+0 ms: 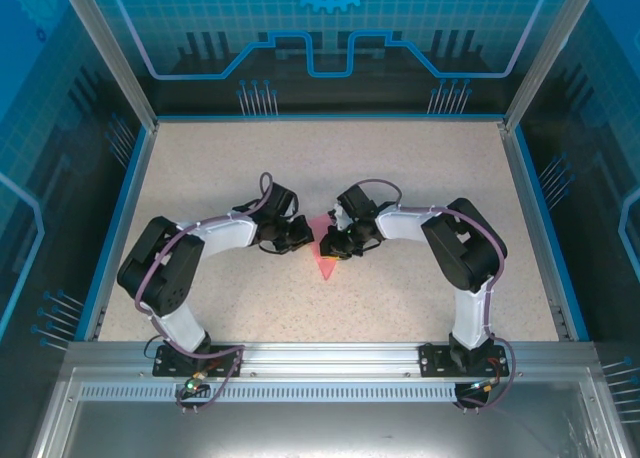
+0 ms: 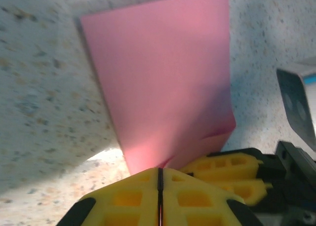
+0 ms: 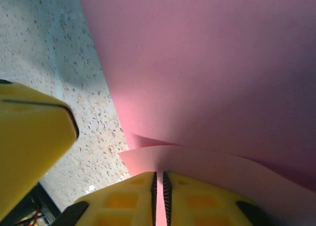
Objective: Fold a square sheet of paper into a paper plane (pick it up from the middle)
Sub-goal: Third fold the triangle at the center of the table.
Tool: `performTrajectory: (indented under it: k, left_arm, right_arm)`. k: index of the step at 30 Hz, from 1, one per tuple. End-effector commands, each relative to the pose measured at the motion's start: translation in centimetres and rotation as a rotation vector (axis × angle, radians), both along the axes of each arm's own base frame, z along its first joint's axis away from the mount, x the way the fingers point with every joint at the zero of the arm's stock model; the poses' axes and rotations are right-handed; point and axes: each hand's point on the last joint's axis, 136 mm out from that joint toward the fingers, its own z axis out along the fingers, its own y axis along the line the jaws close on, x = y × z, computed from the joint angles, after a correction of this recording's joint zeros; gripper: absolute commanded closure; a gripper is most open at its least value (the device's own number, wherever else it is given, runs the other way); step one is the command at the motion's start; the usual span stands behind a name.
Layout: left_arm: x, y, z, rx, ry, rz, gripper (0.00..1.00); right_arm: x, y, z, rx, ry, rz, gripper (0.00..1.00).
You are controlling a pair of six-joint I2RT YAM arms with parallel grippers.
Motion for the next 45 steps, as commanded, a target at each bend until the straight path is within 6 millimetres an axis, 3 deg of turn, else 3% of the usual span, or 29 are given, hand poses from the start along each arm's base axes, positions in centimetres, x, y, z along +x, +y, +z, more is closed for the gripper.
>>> performTrajectory:
  k: [1, 5, 16, 24, 29, 35, 37, 45]
  left_arm:
    - [-0.7, -1.5, 1.0, -0.079, 0.000, -0.037, 0.93]
    - [-1.1, -2.0, 0.2, -0.061, 0.022, -0.051, 0.97]
    - [-2.2, -2.1, -2.0, 0.015, 0.086, -0.068, 1.00]
    - [-2.7, -0.1, -3.8, 0.142, 0.122, -0.043, 1.00]
    - [-3.2, 0.5, -4.7, 0.188, 0.143, -0.044, 1.00]
    - [-3.8, 1.6, -5.2, 0.283, 0.154, -0.051, 1.00]
    - [-3.9, 1.9, -5.2, 0.310, 0.154, -0.053, 1.00]
    - [-4.0, 2.5, -5.5, 0.399, 0.156, -0.066, 1.00]
  right_arm:
    - [-1.7, -2.2, -3.0, -0.105, 0.073, -0.004, 0.91]
    - [-1.9, -2.5, -3.4, -0.116, 0.082, -0.005, 1.00]
    - [-1.8, -2.6, -3.4, -0.119, 0.085, -0.013, 1.00]
    - [-1.7, -2.3, -3.0, -0.102, 0.079, -0.014, 1.00]
    - [-1.0, -1.6, -1.4, -0.038, 0.037, -0.010, 1.00]
    - [1.1, -0.9, 3.3, 0.113, -0.098, 0.010, 1.00]
    - [1.5, -1.2, 3.9, 0.124, -0.130, 0.023, 1.00]
    - [1.1, -1.6, 1.7, 0.095, -0.102, 0.080, 1.00]
